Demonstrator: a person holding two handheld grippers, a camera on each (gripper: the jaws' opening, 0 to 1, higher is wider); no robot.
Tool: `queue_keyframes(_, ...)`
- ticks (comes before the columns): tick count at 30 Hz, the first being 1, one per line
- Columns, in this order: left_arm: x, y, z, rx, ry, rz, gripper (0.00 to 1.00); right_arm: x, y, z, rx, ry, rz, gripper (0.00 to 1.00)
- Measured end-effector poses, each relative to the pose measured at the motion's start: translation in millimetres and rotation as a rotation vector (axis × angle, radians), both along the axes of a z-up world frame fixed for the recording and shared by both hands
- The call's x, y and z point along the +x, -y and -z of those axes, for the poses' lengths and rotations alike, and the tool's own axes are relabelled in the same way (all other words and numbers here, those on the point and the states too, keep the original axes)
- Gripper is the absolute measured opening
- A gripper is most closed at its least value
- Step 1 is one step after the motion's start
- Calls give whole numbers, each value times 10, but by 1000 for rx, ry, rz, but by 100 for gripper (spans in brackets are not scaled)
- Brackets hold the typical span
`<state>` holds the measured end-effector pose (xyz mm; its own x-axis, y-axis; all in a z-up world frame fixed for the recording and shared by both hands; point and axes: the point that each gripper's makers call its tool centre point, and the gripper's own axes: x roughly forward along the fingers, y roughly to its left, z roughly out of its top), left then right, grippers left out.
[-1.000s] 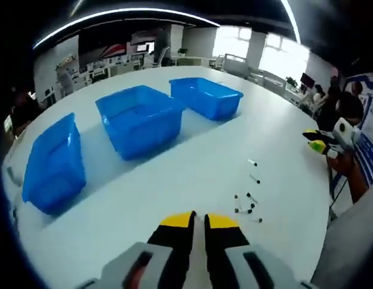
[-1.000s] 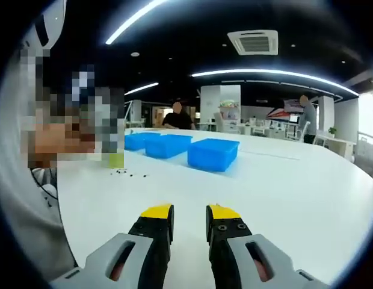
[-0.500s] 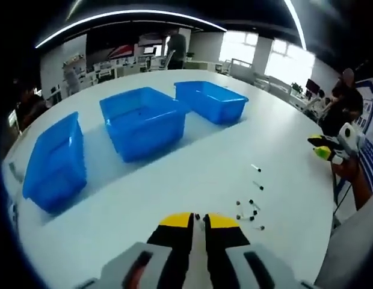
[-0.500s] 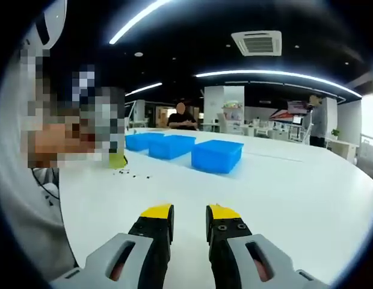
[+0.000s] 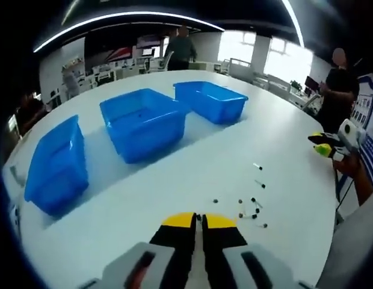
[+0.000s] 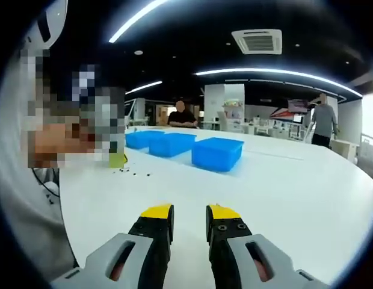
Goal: Pick up the resistors one by one and place each resistor into its matching bin, sorting the parts by color and model until every resistor is separated into the correct bin for its type
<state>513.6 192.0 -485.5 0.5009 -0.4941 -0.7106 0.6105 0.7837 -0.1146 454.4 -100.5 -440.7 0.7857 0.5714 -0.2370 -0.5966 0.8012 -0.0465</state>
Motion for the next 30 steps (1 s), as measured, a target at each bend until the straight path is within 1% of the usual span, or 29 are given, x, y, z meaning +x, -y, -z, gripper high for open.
queue_keyframes(2, -2, -8, 4, -16, 9, 4, 6, 20, -52, -12, -6, 0, -18, 24)
queue_keyframes(6, 23, -23, 10, -52, 9, 2, 6, 81, -118, -71, -13, 11, -37, 24)
queue_keyframes(11, 21, -24, 8, -61, 31, 9, 6, 118, -237, -125, -14, 22, -61, 24)
queue_keyframes(13, 17, -21, 3, -63, 54, 17, 6, 124, -291, -115, -10, 19, -70, 23)
queue_keyframes(14, 38, -14, -26, -70, 88, 28, 6, 128, -328, -99, -10, 12, -77, 23)
queue_keyframes(15, 55, 3, -68, -88, 119, 29, 6, 133, -367, -74, -12, 2, -87, 23)
queue_keyframes(16, 61, 9, -101, -112, 129, 26, 6, 138, -410, -52, -20, -8, -98, 23)
queue_keyframes(17, 70, 15, -147, -138, 138, 18, 6, 141, -456, -50, -30, -10, -109, 23)
queue_keyframes(18, 110, 11, -212, -166, 163, 6, 6, 145, -503, -67, -34, -7, -121, 23)
queue_keyframes(20, 203, 22, -392, -236, 227, -5, 6, 157, -585, -122, -30, 3, -140, 23)
queue_keyframes(22, 276, 56, -571, -319, 263, -2, 6, 181, -651, -155, -33, 11, -148, 23)
queue_keyframes(23, 340, 64, -665, -351, 294, -2, 6, 190, -677, -167, -33, 13, -149, 23)
queue_keyframes(25, 506, 70, -838, -390, 369, -8, 6, 192, -730, -188, -27, 17, -152, 23)
queue_keyframes(26, 567, 65, -878, -392, 387, -13, 6, 189, -757, -190, -26, 19, -155, 23)
queue_keyframes(27, 714, 50, -978, -399, 438, -35, 6, 194, -783, -183, -25, 19, -157, 23)
queue_keyframes(30, 1000, 42, -1241, -460, 538, -103, 6, 207, -866, -135, -35, 0, -167, 23)
